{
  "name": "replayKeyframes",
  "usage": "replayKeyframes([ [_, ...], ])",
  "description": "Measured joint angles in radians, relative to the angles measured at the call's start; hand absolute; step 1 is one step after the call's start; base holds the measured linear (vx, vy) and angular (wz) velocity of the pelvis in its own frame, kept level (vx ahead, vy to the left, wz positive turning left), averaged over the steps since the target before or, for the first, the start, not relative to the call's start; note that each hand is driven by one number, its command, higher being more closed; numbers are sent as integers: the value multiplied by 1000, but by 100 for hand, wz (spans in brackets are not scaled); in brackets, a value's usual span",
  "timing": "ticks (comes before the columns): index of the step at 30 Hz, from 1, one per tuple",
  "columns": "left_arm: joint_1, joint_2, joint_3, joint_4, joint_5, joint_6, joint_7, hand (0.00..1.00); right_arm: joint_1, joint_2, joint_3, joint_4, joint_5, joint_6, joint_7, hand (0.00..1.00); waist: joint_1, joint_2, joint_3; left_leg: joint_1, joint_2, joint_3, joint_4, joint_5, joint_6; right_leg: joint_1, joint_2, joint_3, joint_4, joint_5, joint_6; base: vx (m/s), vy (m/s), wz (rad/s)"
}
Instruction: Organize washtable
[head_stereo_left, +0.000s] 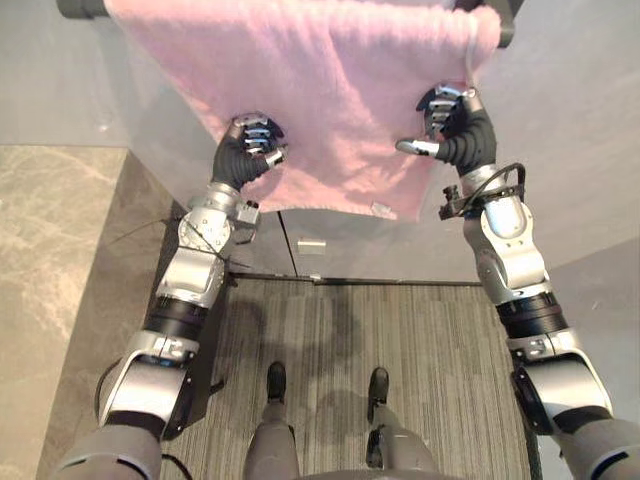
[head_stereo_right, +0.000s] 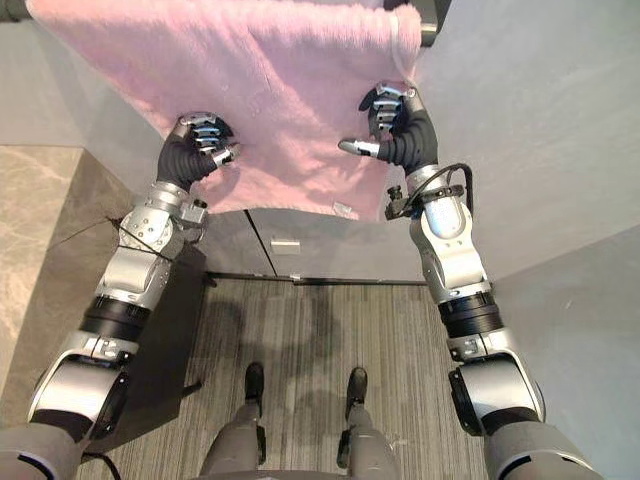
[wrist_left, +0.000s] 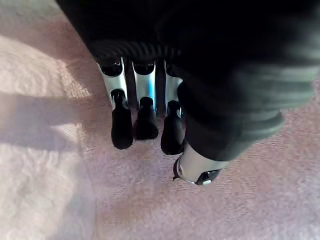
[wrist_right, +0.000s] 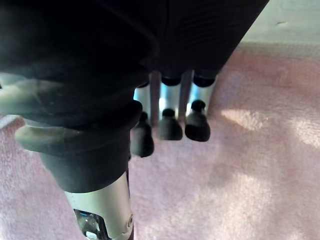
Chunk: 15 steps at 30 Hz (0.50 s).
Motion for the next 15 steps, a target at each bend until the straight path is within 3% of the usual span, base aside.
replayKeyframes([
  [4, -14, -12, 8, 33, 58, 6, 49, 0, -9, 0, 0, 10, 22, 0, -39, 0, 0, -3, 14, 0, 0, 0, 0, 4, -1, -2, 0, 3, 0, 6, 0, -61, 0, -2],
  [9, -1, -51, 73, 33, 59, 15, 47, 0, 18, 12, -10, 11, 27, 1, -39, 0, -1, -9, 20, 1, 0, 2, 0, 6, -1, -4, 0, 10, -1, 11, 1, -52, 2, -4],
  [15, 141, -86, 162, 0, 84, 39, 44, 0, 238, 80, -51, -5, 24, 21, -12, 0, -1, -9, 19, 20, 0, 6, 0, 8, 2, 15, 1, 14, -4, 10, 2, -9, 1, -2],
])
